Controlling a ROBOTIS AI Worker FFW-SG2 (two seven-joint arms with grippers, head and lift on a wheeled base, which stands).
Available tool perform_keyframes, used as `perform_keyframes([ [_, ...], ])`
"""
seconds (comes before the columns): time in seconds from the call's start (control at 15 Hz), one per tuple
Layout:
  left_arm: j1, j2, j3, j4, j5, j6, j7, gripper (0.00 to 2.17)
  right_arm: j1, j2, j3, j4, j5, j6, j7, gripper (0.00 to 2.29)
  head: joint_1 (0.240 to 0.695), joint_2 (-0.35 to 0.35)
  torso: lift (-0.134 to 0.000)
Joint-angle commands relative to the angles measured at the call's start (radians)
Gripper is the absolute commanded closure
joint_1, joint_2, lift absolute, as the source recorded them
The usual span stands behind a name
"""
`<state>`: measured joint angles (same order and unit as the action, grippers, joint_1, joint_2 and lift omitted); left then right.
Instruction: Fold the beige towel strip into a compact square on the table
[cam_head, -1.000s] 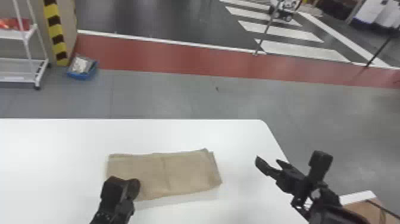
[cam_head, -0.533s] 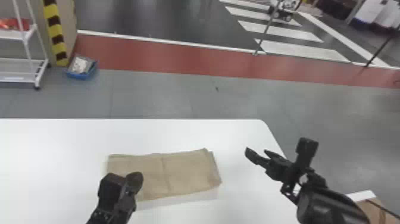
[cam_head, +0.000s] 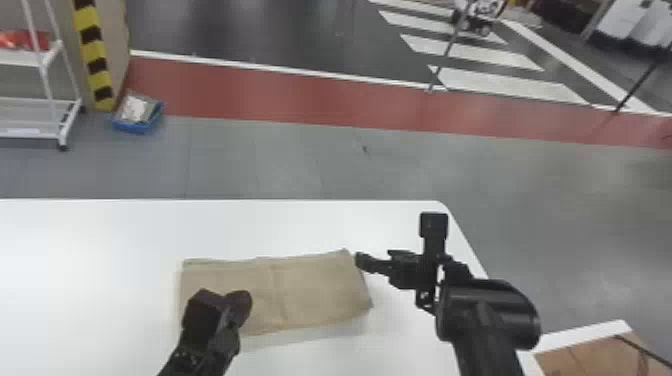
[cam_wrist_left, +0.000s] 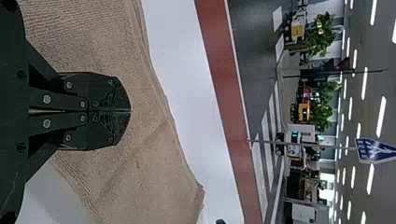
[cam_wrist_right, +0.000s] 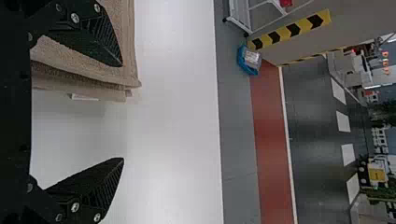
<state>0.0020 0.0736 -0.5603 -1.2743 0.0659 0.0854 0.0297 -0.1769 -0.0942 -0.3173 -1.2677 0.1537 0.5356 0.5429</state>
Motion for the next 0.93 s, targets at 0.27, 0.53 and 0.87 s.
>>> perform_keyframes([
  [0.27, -0.016, -0.003, -0.006, 0.013, 0.0, 0.0, -0.007, 1.77, -0.036, -0.001, 0.041, 0.051, 0.07, 0.099, 0.003, 0.19, 0.695, -0.35, 0.0],
  [0.53, -0.03, -0.008, -0.012, 0.038, 0.0, 0.0, -0.007, 1.77, -0.075, 0.001, 0.061, 0.103, 0.092, 0.108, 0.003, 0.22, 0.695, -0.35, 0.0],
  [0.87, -0.042, -0.015, -0.012, 0.058, -0.002, 0.003, -0.007, 1.77, -0.095, -0.001, 0.078, 0.111, 0.11, 0.2, 0.005, 0.22, 0.695, -0.35, 0.0],
])
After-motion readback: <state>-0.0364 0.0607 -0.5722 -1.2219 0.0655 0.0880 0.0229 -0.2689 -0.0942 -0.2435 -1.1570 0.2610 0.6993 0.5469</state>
